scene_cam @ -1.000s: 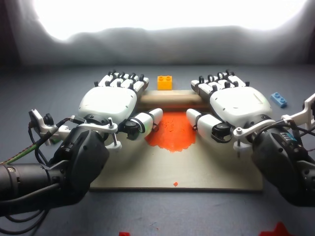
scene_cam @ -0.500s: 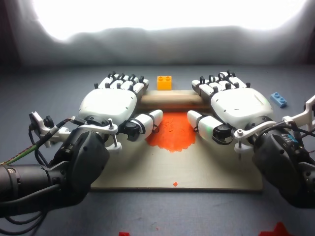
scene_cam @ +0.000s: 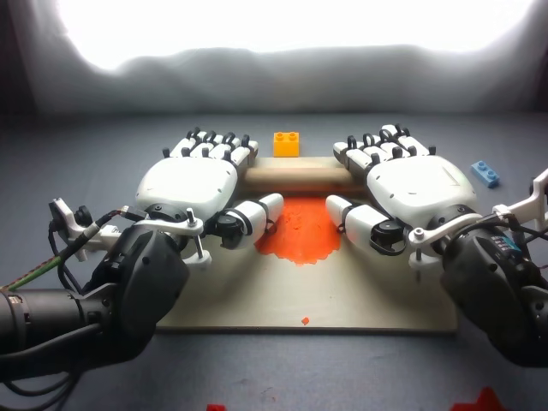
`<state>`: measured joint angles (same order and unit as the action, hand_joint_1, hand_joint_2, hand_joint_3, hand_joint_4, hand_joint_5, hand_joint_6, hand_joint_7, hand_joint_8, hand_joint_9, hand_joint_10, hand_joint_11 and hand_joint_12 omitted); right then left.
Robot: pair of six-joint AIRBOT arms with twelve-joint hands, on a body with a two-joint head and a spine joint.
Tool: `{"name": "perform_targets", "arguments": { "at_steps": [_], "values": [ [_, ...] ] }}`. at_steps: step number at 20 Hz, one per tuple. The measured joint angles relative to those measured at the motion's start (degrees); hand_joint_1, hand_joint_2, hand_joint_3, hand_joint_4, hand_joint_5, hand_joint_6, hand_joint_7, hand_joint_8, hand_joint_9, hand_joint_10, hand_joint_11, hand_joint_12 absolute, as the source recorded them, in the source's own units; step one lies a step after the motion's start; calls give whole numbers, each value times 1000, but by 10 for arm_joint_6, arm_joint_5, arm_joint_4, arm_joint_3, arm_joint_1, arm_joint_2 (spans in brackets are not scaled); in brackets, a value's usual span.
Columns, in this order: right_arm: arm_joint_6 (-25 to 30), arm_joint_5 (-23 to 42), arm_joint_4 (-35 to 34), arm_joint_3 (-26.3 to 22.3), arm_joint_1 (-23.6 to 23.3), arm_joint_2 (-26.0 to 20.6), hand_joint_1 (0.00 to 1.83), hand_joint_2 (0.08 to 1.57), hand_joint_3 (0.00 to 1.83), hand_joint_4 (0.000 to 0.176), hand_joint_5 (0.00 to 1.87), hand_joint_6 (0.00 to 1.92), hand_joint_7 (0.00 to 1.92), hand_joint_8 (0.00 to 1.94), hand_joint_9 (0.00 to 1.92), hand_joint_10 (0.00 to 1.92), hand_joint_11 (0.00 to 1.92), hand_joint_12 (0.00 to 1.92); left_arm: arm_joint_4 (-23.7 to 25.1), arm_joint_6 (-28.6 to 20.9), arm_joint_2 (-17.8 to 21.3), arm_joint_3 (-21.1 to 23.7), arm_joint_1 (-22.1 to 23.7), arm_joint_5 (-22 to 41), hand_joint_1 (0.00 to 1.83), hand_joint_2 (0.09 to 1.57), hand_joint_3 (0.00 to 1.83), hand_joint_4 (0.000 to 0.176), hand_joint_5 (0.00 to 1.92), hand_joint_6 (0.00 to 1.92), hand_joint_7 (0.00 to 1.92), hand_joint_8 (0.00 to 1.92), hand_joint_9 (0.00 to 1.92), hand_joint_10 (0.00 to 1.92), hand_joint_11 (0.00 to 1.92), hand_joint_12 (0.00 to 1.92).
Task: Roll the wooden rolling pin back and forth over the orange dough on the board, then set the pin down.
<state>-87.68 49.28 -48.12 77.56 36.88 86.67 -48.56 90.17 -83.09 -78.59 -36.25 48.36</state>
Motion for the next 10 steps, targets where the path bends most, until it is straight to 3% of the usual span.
{"name": "perform_targets", "arguments": {
  "at_steps": [3,6,10],
  "values": [
    [-3,0,0,-2,1,-1,0,1467,0,0,224,11,227,3,160,4,0,281,0,0,0,1,0,0,0,1420,0,0,154,1,169,3,132,8,0,293],
    [-7,1,1,-4,2,-2,0,1471,0,0,231,10,225,2,158,2,0,180,1,-1,5,8,-4,1,0,1422,1,0,152,0,173,2,132,4,0,321],
    [-11,2,0,-10,2,-5,0,1486,5,0,226,7,224,3,157,5,0,254,1,-1,10,16,-10,3,0,1428,3,0,143,3,179,3,136,5,0,321]
  ]
}}
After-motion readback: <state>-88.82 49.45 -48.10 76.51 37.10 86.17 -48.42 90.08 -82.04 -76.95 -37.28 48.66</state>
